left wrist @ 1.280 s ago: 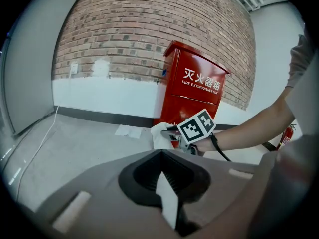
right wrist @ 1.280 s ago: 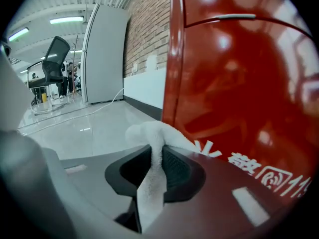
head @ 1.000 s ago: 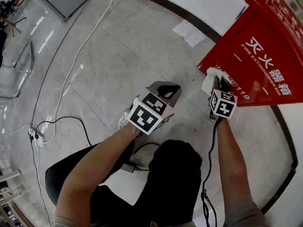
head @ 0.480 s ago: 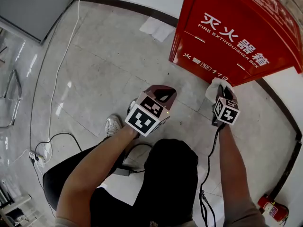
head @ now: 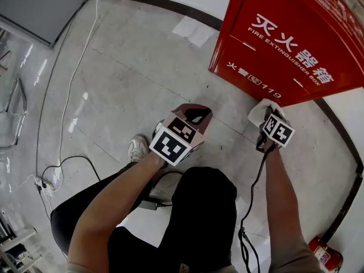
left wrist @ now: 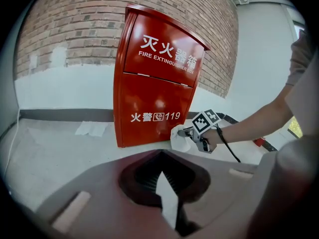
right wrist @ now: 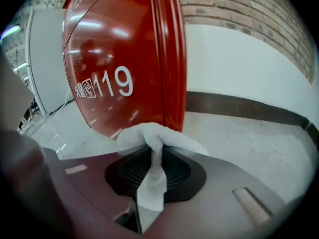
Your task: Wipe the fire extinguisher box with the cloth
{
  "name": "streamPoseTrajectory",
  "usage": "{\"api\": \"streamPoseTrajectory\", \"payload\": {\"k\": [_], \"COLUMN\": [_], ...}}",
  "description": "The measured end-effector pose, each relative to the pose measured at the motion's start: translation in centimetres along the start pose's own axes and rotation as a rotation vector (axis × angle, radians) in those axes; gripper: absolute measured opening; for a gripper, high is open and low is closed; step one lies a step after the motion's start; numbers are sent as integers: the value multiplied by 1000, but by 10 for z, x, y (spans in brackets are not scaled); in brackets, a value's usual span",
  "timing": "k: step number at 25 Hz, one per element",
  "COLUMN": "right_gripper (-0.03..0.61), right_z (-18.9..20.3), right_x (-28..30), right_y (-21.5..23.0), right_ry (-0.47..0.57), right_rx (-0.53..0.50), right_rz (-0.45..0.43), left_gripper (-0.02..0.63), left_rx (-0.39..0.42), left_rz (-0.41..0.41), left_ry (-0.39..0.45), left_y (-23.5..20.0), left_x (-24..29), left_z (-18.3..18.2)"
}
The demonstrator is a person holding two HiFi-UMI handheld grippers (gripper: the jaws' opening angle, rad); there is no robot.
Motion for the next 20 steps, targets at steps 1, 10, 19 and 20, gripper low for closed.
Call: {"api": "streamPoseTrajectory", "payload": {"k": [1,10,19,20], "right_gripper": [95,94,93,94], "right_z": [1,-8,-30,-33], "right_x": [4,38,66,68], "right_y": [-5,-98,-213,-223], "right_ry": [-13,-74,-86,-86], "right_rx": [-5,8,-13,-15], "right_rz": [-2,-133,-272,-283], "left_gripper": [0,0,0,0], "left_rx": [-5,-5,49,50], "left_rz": [-11,-92,-113,-118], "left_ry": [0,11,-57,-59], "left_y": [-4,-50,-84,-88], "left_x": [-2,-30,-67,-71], "left_z": [3,0,14,15]}}
Point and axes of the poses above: the fingertips, and each gripper's own axes: x forward along the fingers, y to its right, z out of its underside, the point moved 6 cm from there along -x, backward along the fingers, and after that the axes turned 6 degrees about y, right-handed, at the moved point
